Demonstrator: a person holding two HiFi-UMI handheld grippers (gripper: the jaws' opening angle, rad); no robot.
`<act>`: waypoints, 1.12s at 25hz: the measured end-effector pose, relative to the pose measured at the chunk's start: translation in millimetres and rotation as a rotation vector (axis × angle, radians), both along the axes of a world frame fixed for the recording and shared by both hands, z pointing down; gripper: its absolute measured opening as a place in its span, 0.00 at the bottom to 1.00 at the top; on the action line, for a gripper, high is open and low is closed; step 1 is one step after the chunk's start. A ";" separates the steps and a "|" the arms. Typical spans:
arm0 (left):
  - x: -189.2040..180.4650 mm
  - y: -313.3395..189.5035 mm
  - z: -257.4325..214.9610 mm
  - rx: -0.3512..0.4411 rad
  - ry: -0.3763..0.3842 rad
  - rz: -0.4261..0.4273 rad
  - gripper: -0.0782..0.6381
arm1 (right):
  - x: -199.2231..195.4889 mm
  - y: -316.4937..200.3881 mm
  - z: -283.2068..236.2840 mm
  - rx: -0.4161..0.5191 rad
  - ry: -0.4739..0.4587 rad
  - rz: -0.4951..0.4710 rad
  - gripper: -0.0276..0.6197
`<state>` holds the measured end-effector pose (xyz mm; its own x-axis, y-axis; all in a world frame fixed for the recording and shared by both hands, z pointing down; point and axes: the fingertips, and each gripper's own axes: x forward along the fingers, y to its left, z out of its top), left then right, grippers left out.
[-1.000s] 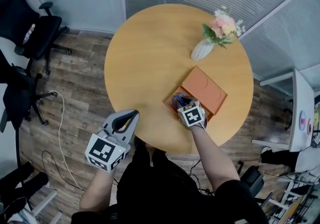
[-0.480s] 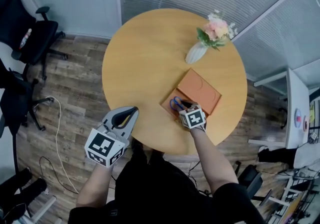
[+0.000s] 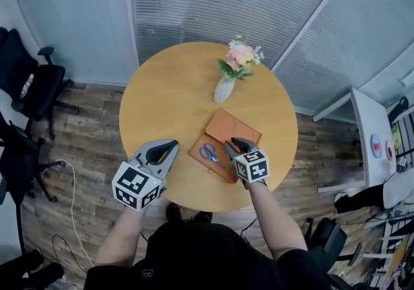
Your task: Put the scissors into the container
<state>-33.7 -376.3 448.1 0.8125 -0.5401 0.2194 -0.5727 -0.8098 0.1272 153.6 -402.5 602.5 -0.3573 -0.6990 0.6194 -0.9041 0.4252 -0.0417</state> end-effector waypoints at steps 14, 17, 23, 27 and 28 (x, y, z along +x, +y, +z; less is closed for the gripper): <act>45.1 -9.1 -87.9 0.116 -0.020 -0.006 0.13 | 61.7 22.8 -191.6 0.430 -0.202 0.138 0.11; 42.2 -15.7 -107.7 0.137 0.006 -0.041 0.13 | 69.7 35.6 -219.3 0.507 -0.223 0.126 0.10; 43.2 -27.4 -133.3 0.205 -0.005 -0.060 0.13 | 77.0 49.9 -265.2 0.642 -0.200 0.072 0.10; 44.0 -29.4 -139.5 0.231 -0.015 -0.072 0.13 | 85.2 57.7 -284.1 0.708 -0.213 0.084 0.10; 44.2 -29.7 -139.4 0.232 -0.017 -0.076 0.13 | 87.7 58.8 -286.4 0.717 -0.217 0.091 0.10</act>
<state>10.6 -406.0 308.7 0.7651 -0.6368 0.0955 -0.6333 -0.7710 -0.0676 241.3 -343.7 316.1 -0.3414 -0.9368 -0.0763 -0.9399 0.3396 0.0359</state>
